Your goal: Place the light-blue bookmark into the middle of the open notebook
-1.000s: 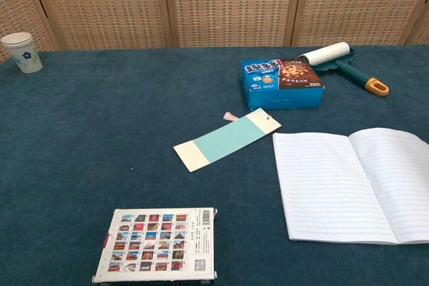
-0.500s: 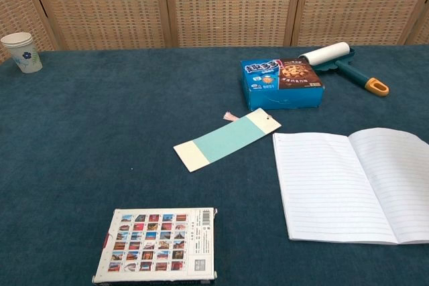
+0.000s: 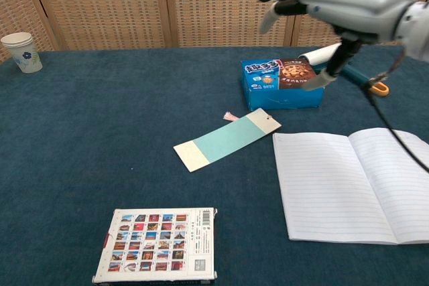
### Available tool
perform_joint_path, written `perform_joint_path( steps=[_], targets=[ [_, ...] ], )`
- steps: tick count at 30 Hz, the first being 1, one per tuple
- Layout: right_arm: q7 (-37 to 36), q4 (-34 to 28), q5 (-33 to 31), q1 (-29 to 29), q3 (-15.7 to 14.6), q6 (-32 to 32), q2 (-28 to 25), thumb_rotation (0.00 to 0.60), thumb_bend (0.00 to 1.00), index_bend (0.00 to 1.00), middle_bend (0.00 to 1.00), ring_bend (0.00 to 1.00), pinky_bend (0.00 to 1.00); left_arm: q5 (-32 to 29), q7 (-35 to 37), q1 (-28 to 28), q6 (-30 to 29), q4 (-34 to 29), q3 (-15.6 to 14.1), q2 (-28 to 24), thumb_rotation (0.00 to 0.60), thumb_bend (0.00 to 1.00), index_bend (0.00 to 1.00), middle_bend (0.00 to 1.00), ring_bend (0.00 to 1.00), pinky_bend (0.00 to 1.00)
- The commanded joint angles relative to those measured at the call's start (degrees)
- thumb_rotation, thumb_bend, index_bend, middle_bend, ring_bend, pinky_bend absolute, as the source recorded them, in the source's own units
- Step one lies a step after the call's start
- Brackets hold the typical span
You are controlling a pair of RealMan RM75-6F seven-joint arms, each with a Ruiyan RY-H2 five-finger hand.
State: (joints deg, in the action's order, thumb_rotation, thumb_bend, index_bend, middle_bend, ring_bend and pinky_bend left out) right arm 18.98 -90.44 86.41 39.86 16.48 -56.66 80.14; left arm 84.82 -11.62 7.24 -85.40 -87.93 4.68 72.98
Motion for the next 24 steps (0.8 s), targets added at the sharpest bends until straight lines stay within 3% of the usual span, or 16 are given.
perform_joint_path(
  steps=[1,11,24],
  targets=[
    [0.68,5.25,-2.16,5.61,0.78,5.52,4.70,0.600,0.17,0.29,0.02,0.00,0.10,-1.25,0.89,0.43,1.13,0.71,0.38,0.06,0.600,0.04,0.00,0.00,0.00,0.00],
    [-3.00,15.13,-2.46,12.38,-1.89,12.67,9.94,0.600,0.17,0.30,0.00,0.00,0.07,-2.83,2.15,1.21,3.09,1.85,0.63,0.24,0.600,0.04,0.00,0.00,0.00,0.00],
    [-6.58,22.99,-3.23,17.06,-5.08,17.63,14.66,0.600,0.16,0.25,0.00,0.00,0.02,-3.51,2.12,2.08,4.88,2.63,0.17,0.97,0.600,0.04,0.00,0.00,0.00,0.00]
  ],
)
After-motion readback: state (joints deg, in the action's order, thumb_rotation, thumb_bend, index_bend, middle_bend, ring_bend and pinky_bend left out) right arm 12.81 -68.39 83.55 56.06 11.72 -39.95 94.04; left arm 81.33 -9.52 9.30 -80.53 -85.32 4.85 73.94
